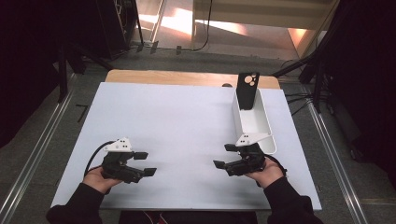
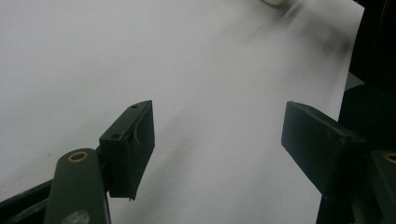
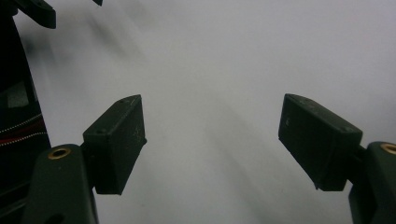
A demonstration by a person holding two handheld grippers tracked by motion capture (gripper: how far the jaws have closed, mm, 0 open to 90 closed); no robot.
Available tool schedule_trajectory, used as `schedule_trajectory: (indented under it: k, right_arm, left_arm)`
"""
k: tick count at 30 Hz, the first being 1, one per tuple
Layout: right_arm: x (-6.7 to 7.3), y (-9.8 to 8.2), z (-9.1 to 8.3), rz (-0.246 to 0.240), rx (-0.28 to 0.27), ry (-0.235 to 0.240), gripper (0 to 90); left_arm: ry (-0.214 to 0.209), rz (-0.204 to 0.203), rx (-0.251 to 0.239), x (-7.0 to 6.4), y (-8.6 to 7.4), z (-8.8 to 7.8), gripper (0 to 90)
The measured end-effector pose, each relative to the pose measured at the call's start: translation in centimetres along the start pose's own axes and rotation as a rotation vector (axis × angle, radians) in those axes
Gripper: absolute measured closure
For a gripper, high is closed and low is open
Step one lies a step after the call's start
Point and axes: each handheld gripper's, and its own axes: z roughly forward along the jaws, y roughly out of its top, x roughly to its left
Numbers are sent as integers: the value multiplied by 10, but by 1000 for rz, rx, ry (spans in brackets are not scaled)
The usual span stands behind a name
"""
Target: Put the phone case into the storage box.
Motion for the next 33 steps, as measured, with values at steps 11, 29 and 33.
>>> schedule_trajectory:
  k: [11,29,33]
  right_arm:
    - [3,-22,-8,-62,8,-15,215]
    - [1,-48,-21,-36,32,0,215]
    - [-1,-51,-22,-26,36,2,215]
  left_arm:
    - [-6,-1,4,-1,-1,0,257]
    - [-6,-2,4,-2,-1,1,257]
    - [-7,2,4,-2,-1,1,257]
